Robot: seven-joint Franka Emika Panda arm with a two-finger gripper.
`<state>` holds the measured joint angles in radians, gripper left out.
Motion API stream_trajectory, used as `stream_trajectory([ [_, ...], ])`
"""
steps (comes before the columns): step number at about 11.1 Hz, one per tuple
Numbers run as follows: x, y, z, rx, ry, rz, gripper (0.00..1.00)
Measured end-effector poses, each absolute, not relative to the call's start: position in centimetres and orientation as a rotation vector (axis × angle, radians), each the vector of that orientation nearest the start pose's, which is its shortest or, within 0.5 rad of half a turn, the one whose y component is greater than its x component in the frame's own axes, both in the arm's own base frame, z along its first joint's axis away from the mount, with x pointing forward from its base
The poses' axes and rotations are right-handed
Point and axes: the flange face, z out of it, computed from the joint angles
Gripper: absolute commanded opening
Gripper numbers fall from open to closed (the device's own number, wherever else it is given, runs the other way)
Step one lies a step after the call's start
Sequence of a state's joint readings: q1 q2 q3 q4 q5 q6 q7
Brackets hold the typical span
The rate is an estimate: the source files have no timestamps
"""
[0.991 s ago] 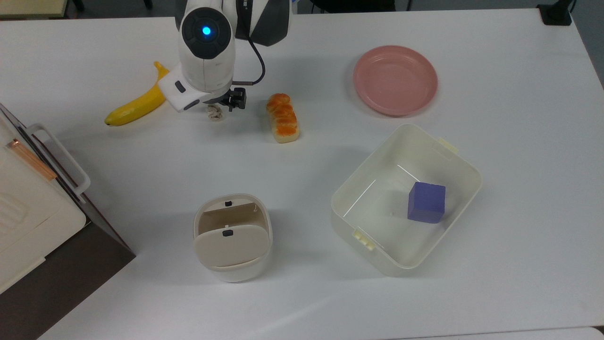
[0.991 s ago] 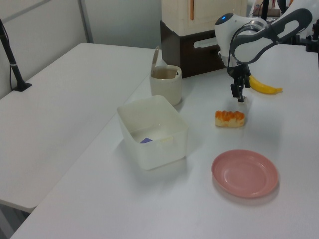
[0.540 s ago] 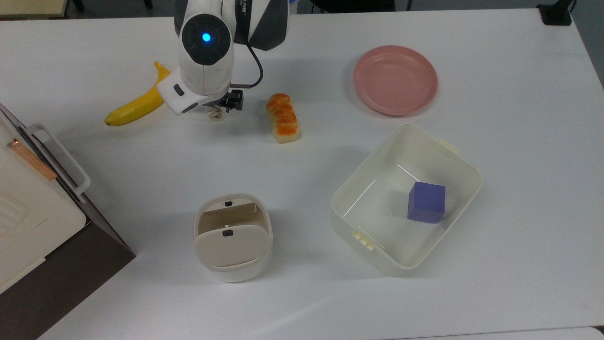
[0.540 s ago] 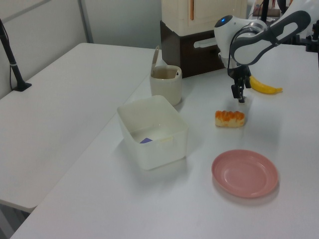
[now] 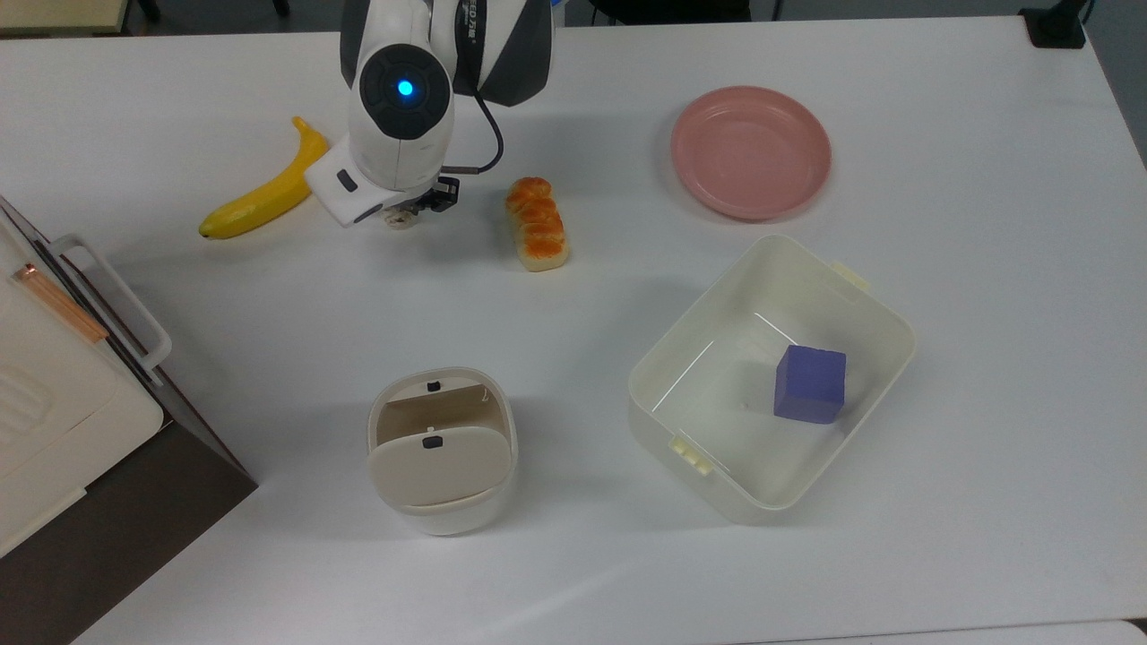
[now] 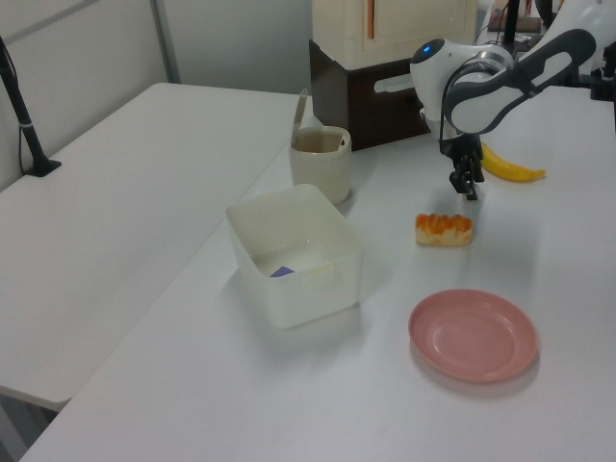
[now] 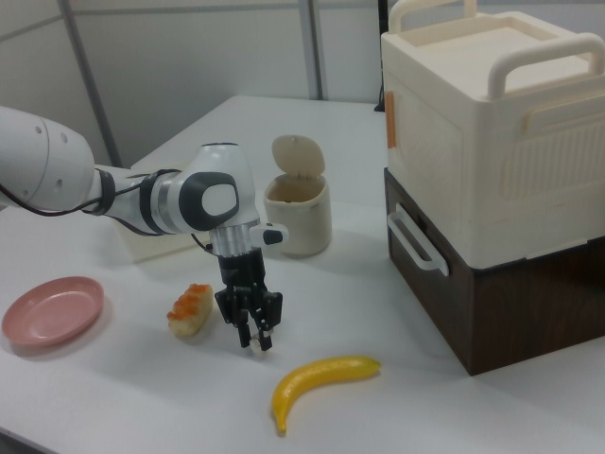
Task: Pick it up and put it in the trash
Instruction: 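Lift the held object and carry it above the open trash can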
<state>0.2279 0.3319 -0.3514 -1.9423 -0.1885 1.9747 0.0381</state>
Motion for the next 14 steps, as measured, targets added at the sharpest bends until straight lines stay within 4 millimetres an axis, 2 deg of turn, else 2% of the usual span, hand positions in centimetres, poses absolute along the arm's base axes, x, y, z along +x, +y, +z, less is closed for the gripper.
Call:
stream_trajectory([
  [3,58.0,-7.5,30.9,-3.373,0.022,0.495,0.00],
  [4,58.4,-7.3,31.5,-3.378,0.011,0.468,0.00],
  [5,59.4,-7.1,32.9,-3.382,0.014,0.405,0.00],
  [7,61.9,-5.9,38.3,-3.327,0.073,0.188,0.00],
  [9,63.4,-4.9,43.9,-3.269,0.126,-0.007,0.00],
  [10,63.9,-4.8,46.0,-3.251,0.168,-0.081,0.00],
  [11,64.8,-4.6,47.9,-3.231,0.243,-0.202,0.00],
  [12,65.9,-4.5,49.6,-3.189,0.370,-0.397,0.00],
  [14,68.0,-3.2,51.1,-3.045,0.613,-0.726,0.00],
])
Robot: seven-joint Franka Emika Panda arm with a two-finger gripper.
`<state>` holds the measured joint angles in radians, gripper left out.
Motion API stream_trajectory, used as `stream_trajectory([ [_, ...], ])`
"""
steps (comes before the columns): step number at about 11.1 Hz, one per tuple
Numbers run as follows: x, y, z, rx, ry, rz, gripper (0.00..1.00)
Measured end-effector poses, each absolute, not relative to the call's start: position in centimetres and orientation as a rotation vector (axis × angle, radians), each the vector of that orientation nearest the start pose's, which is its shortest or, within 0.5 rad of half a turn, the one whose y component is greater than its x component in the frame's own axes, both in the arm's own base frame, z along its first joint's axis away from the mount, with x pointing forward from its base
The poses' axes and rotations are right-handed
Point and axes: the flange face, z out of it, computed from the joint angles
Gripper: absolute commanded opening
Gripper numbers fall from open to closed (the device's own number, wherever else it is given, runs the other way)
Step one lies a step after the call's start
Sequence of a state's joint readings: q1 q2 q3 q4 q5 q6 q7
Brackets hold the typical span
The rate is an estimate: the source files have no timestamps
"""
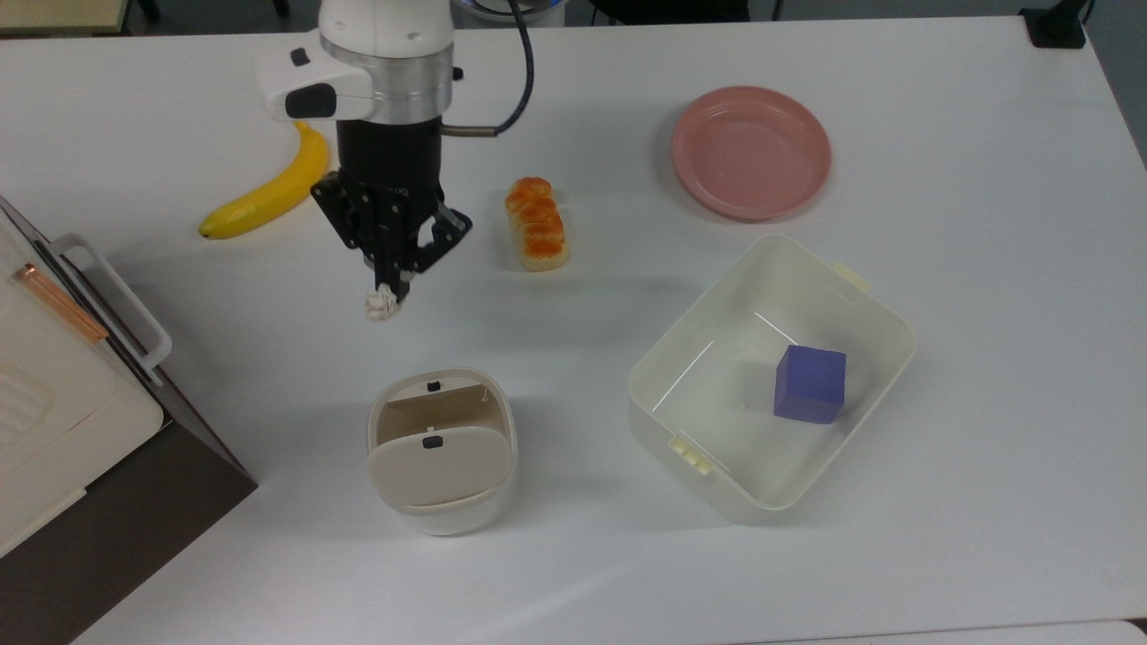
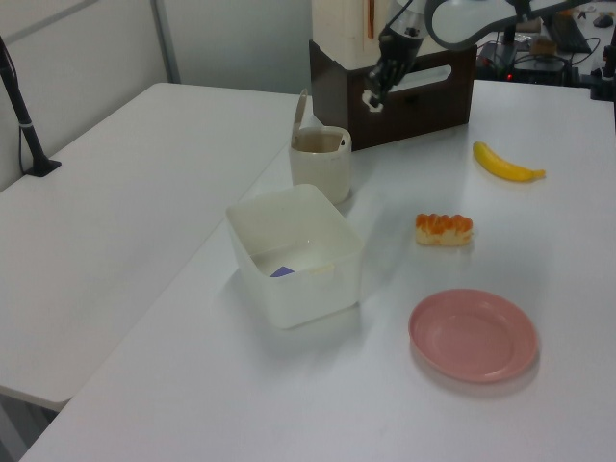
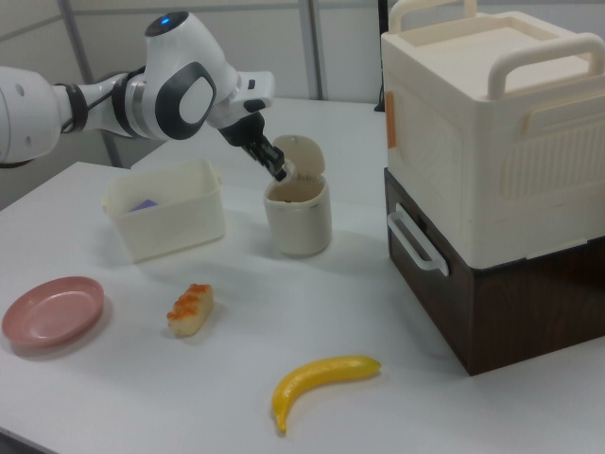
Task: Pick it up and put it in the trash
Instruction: 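Lift the held object and carry it above the open trash can, then open the gripper to drop the object into the trash can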
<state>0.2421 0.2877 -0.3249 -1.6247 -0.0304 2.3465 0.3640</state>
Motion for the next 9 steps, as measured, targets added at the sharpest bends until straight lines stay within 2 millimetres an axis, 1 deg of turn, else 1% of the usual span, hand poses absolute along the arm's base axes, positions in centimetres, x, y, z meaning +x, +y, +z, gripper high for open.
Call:
stream_trajectory([
  [1,68.9,-2.1,51.0,-3.006,0.690,-0.798,0.00],
  [2,70.1,-0.6,50.6,-2.977,0.768,-0.857,0.00],
  [3,70.9,0.3,49.9,-2.970,0.808,-0.879,0.00],
  [5,72.6,1.9,47.9,-2.968,0.883,-0.919,0.00],
  [6,73.3,2.7,46.7,-2.978,0.907,-0.934,0.15],
  [7,73.8,3.4,45.5,-2.987,0.925,-0.943,0.55],
  [8,74.1,3.8,44.9,-2.987,0.937,-0.947,1.00],
  [9,74.3,3.8,45.0,-2.984,0.938,-0.952,1.00],
])
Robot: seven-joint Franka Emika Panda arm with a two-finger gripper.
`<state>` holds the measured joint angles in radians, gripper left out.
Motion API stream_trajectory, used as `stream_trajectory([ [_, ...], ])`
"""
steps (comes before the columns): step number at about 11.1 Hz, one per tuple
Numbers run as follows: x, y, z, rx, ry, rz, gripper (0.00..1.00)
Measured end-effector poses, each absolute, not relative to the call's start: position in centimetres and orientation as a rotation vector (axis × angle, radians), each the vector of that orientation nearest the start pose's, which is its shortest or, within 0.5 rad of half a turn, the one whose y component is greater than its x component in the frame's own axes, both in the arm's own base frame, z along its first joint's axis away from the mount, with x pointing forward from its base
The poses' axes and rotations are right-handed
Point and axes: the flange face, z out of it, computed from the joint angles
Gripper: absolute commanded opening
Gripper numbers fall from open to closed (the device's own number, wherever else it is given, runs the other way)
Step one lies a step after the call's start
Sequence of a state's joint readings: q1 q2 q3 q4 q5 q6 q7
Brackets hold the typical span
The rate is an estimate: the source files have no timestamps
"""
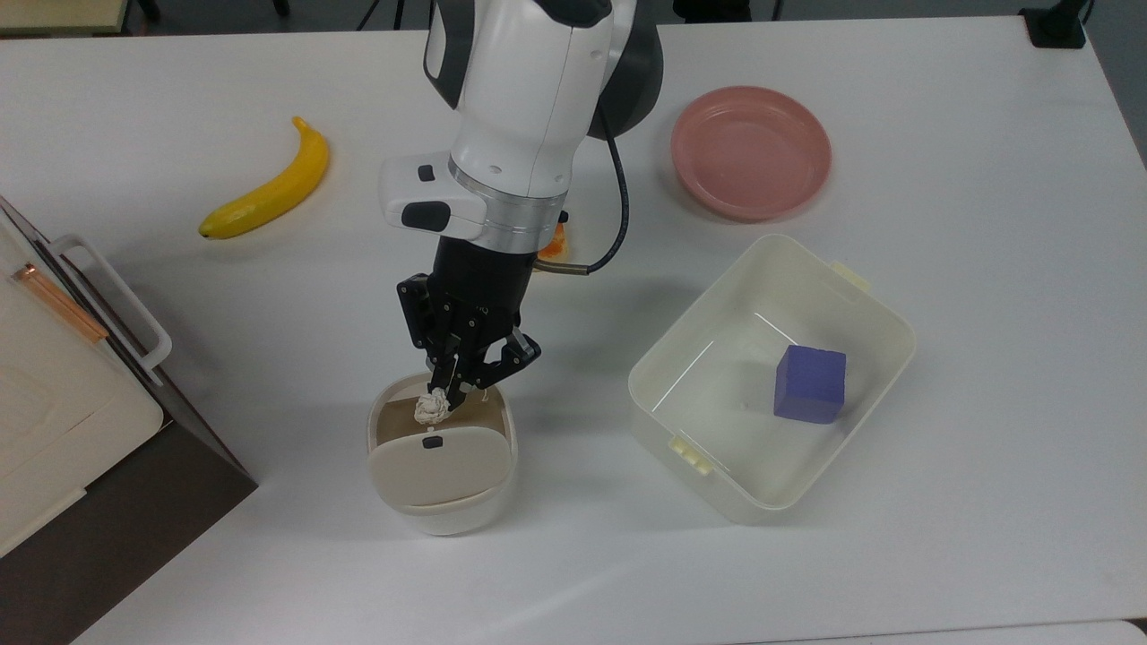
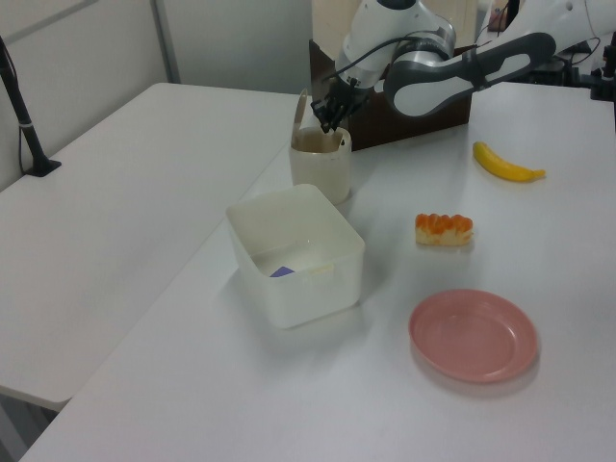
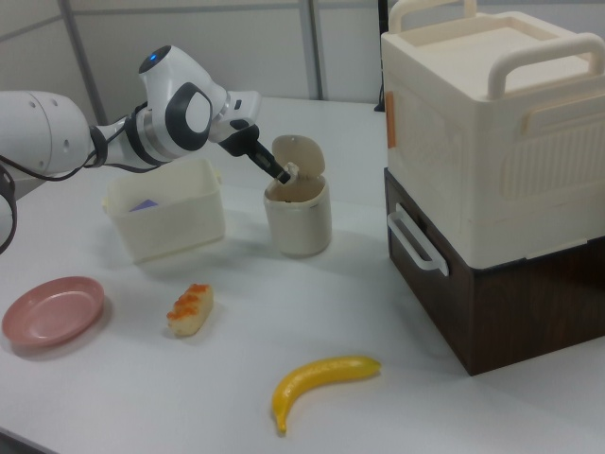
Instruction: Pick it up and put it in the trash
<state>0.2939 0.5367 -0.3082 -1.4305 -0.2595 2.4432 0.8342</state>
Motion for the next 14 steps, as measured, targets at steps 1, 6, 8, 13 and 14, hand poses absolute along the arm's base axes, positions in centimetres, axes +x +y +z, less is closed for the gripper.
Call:
stream_trajectory([
  [1,74.3,3.8,45.3,-2.980,0.939,-0.960,1.00],
  [6,74.4,3.6,46.6,-2.960,0.943,-0.989,1.00],
  [8,74.0,3.2,48.2,-2.946,0.938,-1.011,1.00],
  [13,67.6,0.1,52.4,-3.283,0.331,-0.468,1.00],
  [14,65.8,-0.5,54.5,-3.263,0.251,-0.354,1.00],
])
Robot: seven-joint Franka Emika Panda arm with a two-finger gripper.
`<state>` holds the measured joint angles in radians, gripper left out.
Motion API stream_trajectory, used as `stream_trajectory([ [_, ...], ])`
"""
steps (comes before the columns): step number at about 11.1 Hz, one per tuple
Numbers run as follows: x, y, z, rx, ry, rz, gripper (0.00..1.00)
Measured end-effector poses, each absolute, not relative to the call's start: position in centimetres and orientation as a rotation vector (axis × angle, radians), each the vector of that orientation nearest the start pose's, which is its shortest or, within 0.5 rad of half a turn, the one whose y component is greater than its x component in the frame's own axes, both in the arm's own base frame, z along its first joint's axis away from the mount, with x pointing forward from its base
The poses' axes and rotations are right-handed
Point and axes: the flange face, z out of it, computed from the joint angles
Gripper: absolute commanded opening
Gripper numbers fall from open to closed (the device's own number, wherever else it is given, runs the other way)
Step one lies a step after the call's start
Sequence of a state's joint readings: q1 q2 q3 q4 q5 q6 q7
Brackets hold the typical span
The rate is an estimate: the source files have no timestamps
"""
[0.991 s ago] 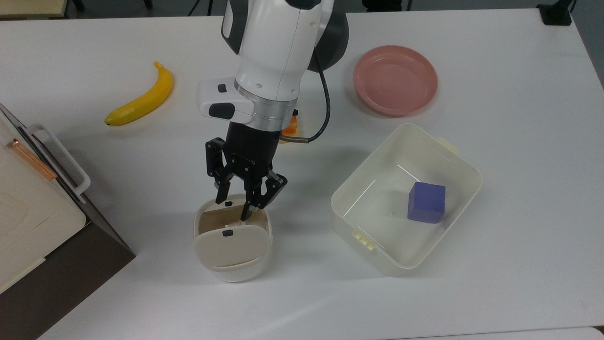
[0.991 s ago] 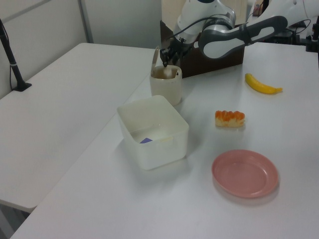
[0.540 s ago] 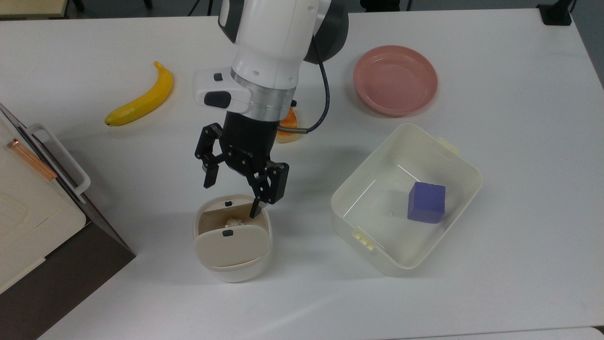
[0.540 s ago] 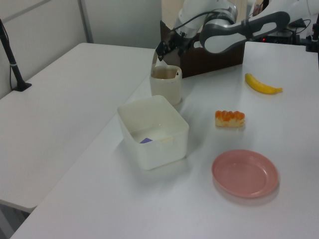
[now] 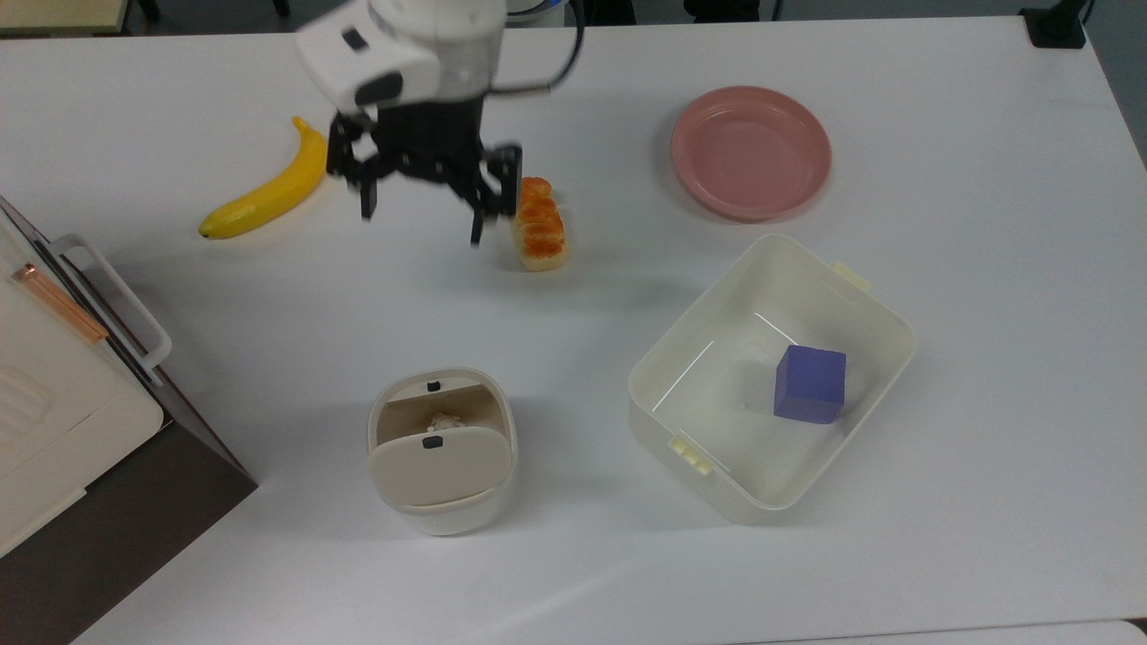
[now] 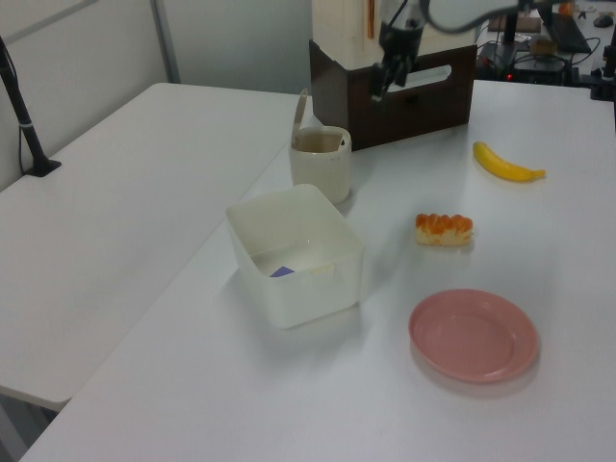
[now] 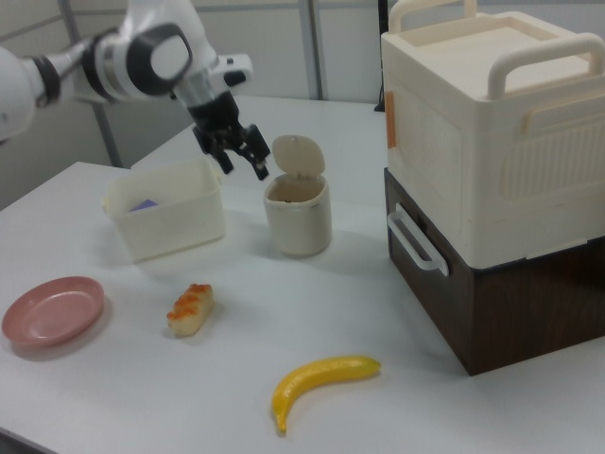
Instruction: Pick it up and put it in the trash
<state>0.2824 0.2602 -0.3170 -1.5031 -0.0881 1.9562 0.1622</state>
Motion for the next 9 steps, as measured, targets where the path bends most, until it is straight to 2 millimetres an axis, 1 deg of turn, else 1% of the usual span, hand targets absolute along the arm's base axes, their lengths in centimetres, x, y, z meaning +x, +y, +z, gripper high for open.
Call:
stream_trajectory([
  [1,63.8,-1.7,57.2,-3.243,0.251,-0.284,1.00],
  [2,61.4,-3.2,60.3,-3.225,0.274,-0.229,1.00],
  [3,58.9,-4.4,62.8,-3.209,0.289,-0.180,1.00],
  [4,57.0,-4.9,64.6,-3.195,0.295,-0.150,1.00],
  [5,56.0,-4.8,65.5,-3.185,0.289,-0.141,1.00],
  [6,55.8,-4.2,65.4,-3.182,0.275,-0.133,1.00],
  [8,56.0,-2.0,63.6,-3.187,0.244,-0.074,1.00],
  [9,56.1,-1.3,62.8,-3.190,0.231,-0.048,1.00],
])
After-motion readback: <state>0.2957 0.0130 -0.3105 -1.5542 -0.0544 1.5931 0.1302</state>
